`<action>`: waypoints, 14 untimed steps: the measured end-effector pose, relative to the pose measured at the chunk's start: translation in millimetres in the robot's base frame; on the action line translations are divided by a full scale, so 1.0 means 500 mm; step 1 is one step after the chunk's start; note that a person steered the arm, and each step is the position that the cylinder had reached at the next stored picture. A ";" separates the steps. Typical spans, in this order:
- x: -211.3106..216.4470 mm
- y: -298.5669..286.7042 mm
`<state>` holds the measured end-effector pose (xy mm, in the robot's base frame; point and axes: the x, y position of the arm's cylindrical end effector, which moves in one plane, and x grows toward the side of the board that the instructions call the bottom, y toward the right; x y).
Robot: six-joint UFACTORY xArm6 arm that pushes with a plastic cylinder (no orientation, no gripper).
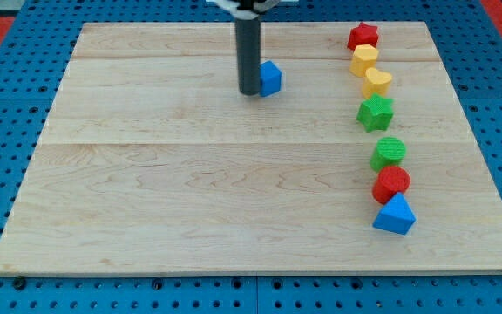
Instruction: Push the blue cube to the line of blocks
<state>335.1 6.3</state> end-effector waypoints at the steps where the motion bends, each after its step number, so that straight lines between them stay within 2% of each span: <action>1: -0.001 0.089; 3: -0.116 0.152; 4: -0.176 0.070; 5: -0.195 0.049; 7: -0.230 0.187; 8: -0.233 0.104; 9: -0.283 0.042; 10: -0.282 0.092; 11: -0.286 0.195; 13: -0.288 0.266; 14: -0.285 0.192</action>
<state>192.4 102.5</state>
